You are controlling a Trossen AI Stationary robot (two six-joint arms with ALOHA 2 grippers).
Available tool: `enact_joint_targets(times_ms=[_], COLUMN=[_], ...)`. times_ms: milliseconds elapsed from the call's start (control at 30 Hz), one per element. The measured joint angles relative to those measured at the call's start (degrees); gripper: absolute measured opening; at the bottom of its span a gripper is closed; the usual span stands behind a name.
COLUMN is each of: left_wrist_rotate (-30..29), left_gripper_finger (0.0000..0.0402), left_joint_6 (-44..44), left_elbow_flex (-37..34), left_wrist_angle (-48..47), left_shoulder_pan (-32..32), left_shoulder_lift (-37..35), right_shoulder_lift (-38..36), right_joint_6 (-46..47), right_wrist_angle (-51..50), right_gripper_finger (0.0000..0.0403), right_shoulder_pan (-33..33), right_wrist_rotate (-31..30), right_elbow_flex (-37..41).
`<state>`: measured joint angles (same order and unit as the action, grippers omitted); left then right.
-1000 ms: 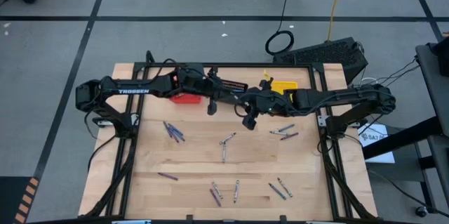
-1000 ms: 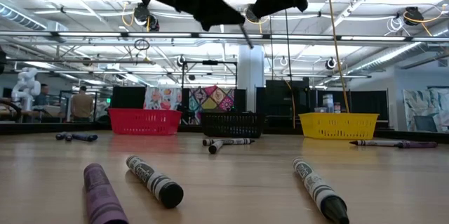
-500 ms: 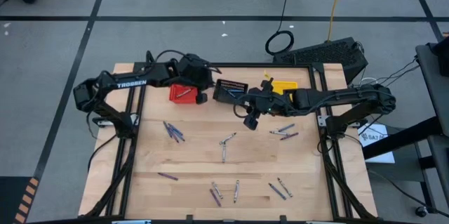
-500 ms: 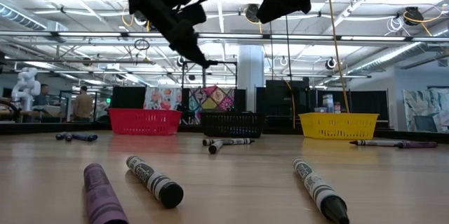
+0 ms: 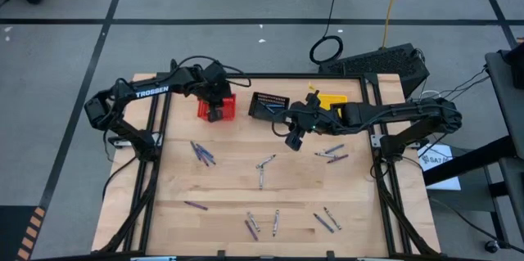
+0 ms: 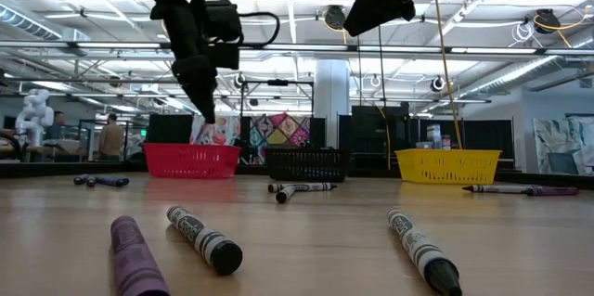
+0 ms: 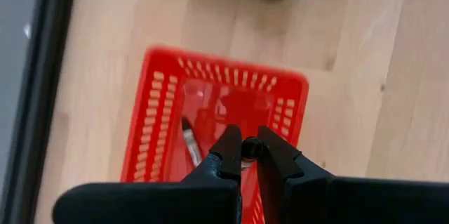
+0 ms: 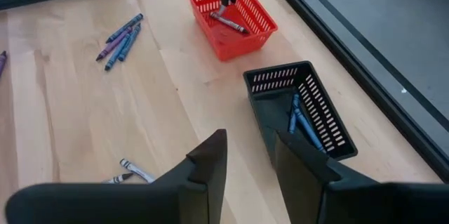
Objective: Sort crayons
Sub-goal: Put the gray crayon into the red bin
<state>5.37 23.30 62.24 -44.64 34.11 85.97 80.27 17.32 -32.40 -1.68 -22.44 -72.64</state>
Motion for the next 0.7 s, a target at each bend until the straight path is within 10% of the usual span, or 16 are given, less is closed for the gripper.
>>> enact_joint_targets(times_ms=[700], left_wrist_rotate=[-4.8], left_gripper_finger=[0.0052], left_joint_6=[0.1], left_elbow_flex=[-0.1], left_wrist_angle=[-1.4], left_shoulder_pan=[0.0], left_shoulder_lift=[3.8], right_shoulder_lift=[0.0], right_joint_6=[0.0], right_wrist_angle=[-2.2], right_gripper_finger=[0.0105], right_shoulder_pan=[0.6], right_wrist_rotate=[0.0], right_elbow_flex=[0.0])
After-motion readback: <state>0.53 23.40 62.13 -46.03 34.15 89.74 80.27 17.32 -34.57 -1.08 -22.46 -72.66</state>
